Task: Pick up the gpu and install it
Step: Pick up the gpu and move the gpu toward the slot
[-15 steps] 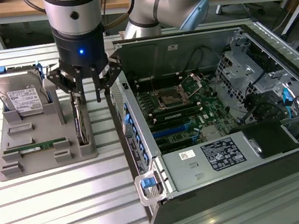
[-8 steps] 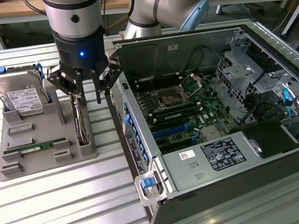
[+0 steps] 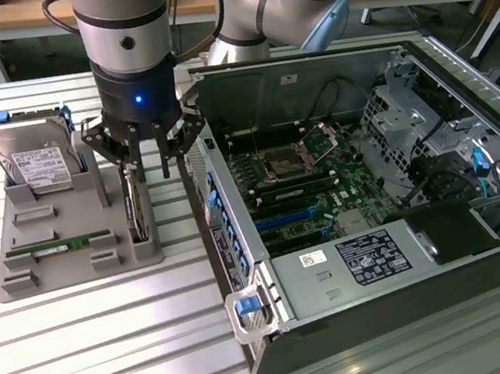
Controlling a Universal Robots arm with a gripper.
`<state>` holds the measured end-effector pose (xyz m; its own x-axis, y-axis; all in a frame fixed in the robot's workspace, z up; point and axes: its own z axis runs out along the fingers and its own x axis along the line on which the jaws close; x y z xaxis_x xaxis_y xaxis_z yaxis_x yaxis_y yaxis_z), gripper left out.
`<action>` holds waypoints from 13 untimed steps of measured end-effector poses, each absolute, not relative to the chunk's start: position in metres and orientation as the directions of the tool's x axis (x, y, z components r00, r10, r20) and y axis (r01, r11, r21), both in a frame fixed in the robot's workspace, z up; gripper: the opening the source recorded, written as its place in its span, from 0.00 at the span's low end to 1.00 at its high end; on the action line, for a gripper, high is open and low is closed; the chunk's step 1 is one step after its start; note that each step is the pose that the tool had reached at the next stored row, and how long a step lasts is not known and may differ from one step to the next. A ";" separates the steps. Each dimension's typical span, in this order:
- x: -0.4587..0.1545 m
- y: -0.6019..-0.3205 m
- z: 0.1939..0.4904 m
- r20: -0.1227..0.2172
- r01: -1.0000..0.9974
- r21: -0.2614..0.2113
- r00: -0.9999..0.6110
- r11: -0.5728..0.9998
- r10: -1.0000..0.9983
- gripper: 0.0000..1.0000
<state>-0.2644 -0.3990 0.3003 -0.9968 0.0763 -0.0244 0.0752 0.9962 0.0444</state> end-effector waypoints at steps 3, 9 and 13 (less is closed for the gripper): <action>-0.264 -0.399 0.299 -0.024 0.075 0.044 -0.997 0.996 0.076 0.36; -0.264 -0.399 0.294 -0.024 0.075 0.044 -0.997 0.996 0.076 0.36; -0.265 -0.400 0.291 -0.024 0.075 0.044 -0.997 0.996 0.076 0.36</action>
